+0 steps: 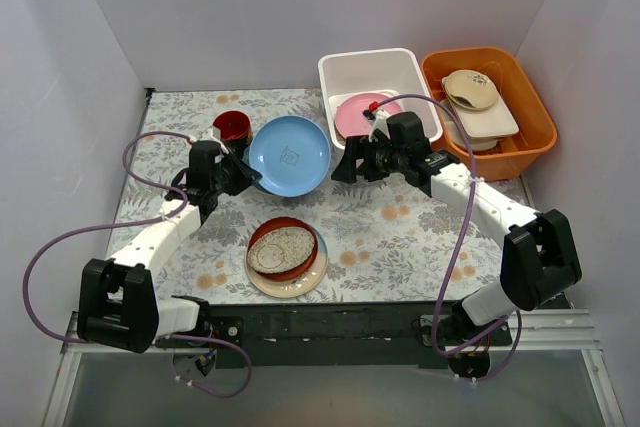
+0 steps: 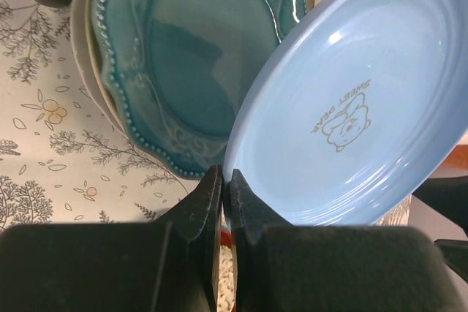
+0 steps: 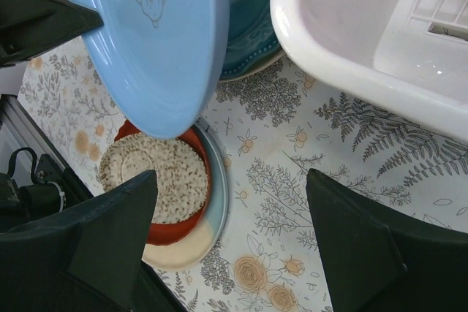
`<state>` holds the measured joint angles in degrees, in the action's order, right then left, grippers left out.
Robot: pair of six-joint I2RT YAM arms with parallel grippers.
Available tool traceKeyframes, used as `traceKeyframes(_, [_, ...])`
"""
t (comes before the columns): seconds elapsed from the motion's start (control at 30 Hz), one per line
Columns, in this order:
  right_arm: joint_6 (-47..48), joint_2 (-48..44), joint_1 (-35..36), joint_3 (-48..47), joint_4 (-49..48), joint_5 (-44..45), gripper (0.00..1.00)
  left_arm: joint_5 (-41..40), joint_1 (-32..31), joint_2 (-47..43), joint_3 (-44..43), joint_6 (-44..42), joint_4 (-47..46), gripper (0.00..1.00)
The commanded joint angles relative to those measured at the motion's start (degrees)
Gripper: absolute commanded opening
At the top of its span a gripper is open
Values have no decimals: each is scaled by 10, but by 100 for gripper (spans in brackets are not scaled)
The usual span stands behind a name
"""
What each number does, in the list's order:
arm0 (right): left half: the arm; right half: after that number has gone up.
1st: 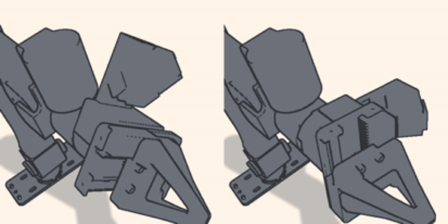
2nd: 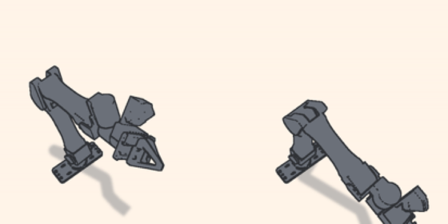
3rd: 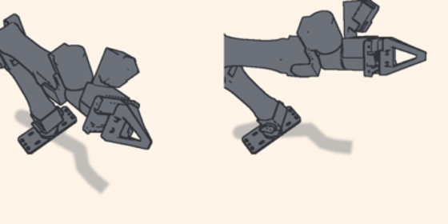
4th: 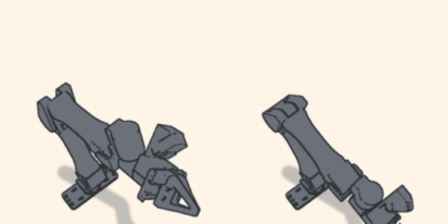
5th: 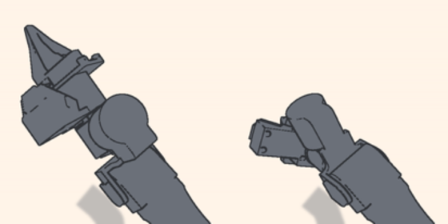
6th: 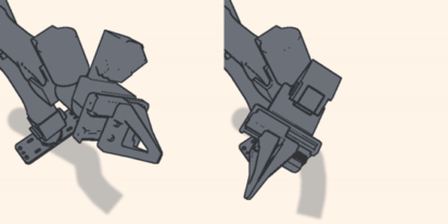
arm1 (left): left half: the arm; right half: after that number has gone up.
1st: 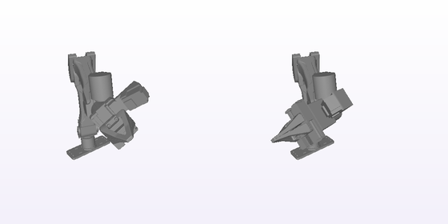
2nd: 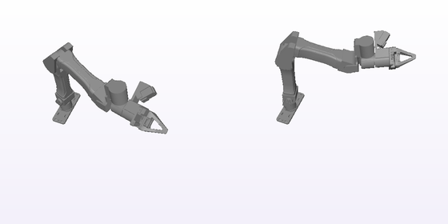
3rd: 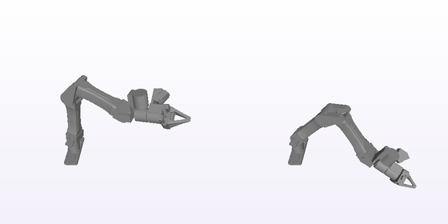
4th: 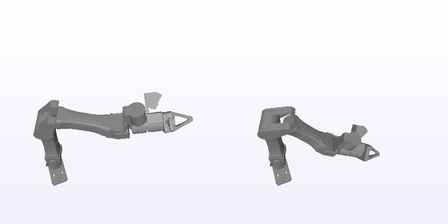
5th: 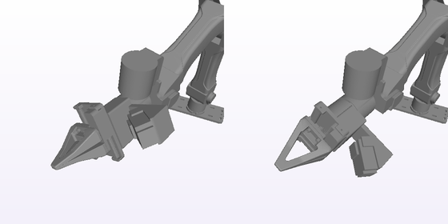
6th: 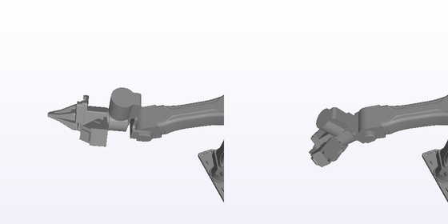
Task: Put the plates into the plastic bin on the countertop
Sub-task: Pick up the plate at the center of the board, then place the plate in the plastic bin.
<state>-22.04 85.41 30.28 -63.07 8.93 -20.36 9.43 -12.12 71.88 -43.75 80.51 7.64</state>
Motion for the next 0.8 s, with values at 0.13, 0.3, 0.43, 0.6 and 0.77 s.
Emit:
traceKeyframes(0.13, [-5, -6, 12, -17, -24, -13, 89, -4, -55, -8, -9, -13, 6, 0])
traceKeyframes(0.3, [-5, 0, 14, -18, -22, -10, 89, -17, -94, -2, -20, -6, 4, 0])
traceKeyframes(0.43, [-5, 3, 15, -18, -23, -10, 88, -16, -113, -3, -22, 3, 3, 0])
traceKeyframes(0.6, [-5, 7, 14, -19, -23, -12, 84, -13, -125, -4, -21, 11, 2, 0])
traceKeyframes(0.77, [-7, 14, 14, -15, -28, -19, 77, -8, -127, -9, -22, 11, 1, 0])
